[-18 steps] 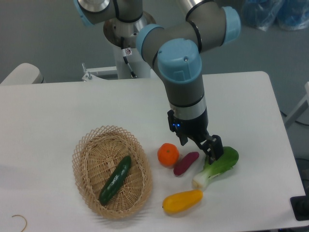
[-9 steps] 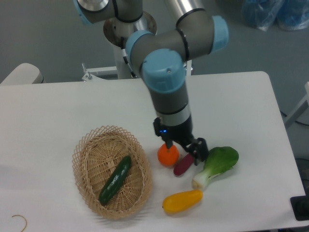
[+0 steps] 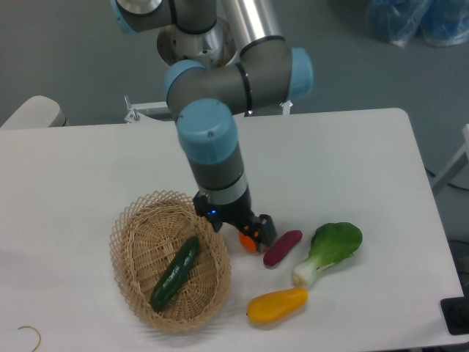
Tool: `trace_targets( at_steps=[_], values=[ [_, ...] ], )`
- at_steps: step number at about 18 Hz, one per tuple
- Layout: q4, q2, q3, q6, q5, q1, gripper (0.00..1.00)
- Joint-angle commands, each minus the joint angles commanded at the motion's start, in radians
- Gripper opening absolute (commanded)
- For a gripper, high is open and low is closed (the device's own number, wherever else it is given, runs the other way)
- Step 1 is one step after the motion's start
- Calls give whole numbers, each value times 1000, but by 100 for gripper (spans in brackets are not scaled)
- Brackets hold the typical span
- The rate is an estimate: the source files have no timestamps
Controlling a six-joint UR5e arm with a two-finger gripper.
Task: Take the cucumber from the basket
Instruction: 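Move the open gripper from beside the bok choy over the basket, then lower the gripper onto the green cucumber and close on it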
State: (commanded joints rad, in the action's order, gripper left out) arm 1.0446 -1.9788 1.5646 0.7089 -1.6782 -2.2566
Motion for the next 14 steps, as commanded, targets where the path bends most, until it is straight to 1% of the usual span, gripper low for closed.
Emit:
trace_targets(
  at_steps=[1, 3, 5, 6, 7, 8, 11, 14],
  values=[
    [-3, -3, 15, -37, 0, 8, 100],
    [-8, -14, 26, -92, 2, 23, 100],
    [-43, -41, 34, -112, 0, 51, 100],
    [-49, -52, 43, -123, 0, 66, 100],
    [-52, -57, 55, -131, -1, 81, 100],
    [-67, -66, 61, -135, -3, 91, 100],
    [-130, -94, 63, -125, -1, 100, 100],
    [-147, -120, 60, -123, -1, 120, 100]
  ],
)
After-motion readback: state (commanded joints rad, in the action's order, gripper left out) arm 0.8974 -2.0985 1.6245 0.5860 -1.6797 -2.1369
